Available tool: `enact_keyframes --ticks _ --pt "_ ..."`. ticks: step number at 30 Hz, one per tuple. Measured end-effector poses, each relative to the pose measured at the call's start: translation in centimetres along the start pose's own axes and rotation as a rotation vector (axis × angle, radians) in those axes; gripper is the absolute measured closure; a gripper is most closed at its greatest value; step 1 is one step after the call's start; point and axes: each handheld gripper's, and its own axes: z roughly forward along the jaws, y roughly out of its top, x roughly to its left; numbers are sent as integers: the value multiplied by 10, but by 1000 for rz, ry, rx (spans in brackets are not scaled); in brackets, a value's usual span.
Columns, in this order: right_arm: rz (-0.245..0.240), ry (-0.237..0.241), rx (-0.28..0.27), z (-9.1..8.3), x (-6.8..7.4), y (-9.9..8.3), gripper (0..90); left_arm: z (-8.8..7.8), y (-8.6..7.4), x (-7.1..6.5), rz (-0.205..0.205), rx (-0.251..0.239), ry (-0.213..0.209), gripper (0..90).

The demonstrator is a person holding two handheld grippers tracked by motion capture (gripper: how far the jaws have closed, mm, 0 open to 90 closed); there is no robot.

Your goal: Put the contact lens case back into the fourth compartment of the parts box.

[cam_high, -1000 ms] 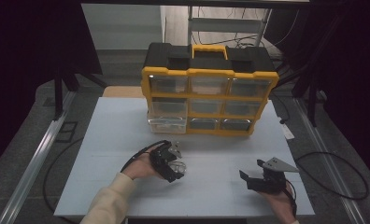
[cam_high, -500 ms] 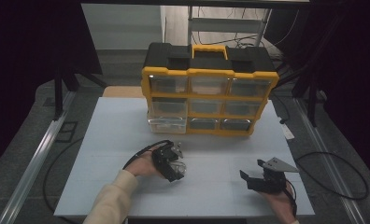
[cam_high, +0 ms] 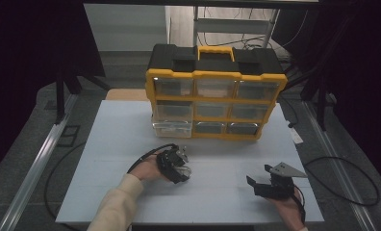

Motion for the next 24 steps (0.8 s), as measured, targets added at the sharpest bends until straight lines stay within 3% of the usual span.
enact_keyframes --ticks 11,18,24 --pt "-1 -1 1 -1 0 0 149 -2 -1 -6 62 -6 31 446" --pt "-3 -3 2 0 0 0 149 -8 -4 -9 31 -46 49 448" --pt "-3 -4 4 0 0 0 149 -15 -8 -15 30 -85 72 448"
